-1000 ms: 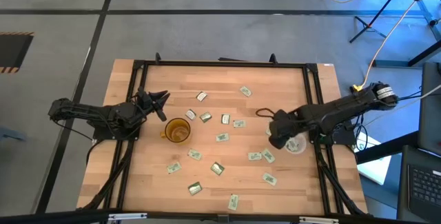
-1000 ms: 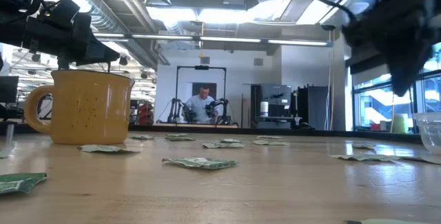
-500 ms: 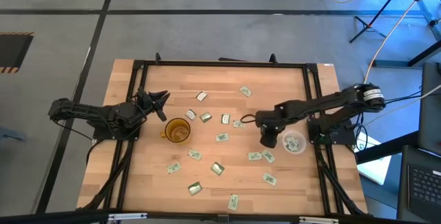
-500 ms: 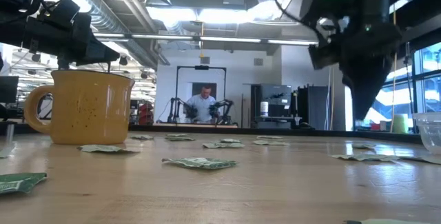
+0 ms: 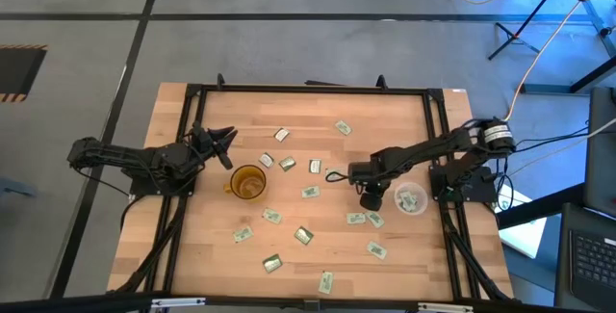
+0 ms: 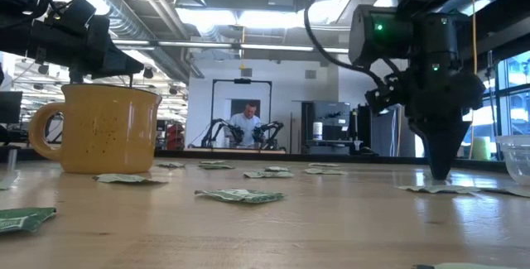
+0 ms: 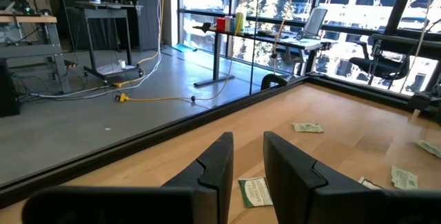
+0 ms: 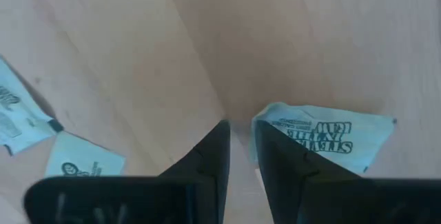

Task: Pick and place Stevia / Truvia into bins
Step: Put the green stevia packet into the transparent container

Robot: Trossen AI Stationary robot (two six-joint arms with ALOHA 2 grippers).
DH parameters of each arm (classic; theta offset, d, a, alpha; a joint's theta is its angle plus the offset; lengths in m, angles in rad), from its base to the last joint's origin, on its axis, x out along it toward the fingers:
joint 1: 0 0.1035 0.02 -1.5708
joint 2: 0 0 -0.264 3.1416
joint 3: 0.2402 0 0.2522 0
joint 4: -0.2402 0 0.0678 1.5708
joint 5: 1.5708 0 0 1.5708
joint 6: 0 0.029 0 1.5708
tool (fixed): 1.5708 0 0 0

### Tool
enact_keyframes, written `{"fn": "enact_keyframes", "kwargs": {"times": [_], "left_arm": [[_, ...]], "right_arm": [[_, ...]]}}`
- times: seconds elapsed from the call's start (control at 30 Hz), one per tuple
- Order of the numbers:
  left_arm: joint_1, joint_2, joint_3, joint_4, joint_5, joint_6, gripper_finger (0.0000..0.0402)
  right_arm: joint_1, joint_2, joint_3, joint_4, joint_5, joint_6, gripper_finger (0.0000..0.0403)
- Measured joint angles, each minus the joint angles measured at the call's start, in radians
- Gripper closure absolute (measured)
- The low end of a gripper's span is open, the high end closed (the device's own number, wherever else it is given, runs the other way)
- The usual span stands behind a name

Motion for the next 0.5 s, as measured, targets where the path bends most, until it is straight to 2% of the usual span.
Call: {"fn": "enact_keyframes", "kwargs": {"times": [0.27,0.5], "left_arm": [[0.0,0.0,0.0,0.0,0.0,0.0,0.0327],[0.0,0.0,0.0,0.0,0.0,0.0,0.0327]], "right_arm": [[0.001,0.033,0.002,-0.007,0.018,0.0,0.033],[0.001,-0.008,0.011,-0.004,0.041,0.0,0.0342]]}}
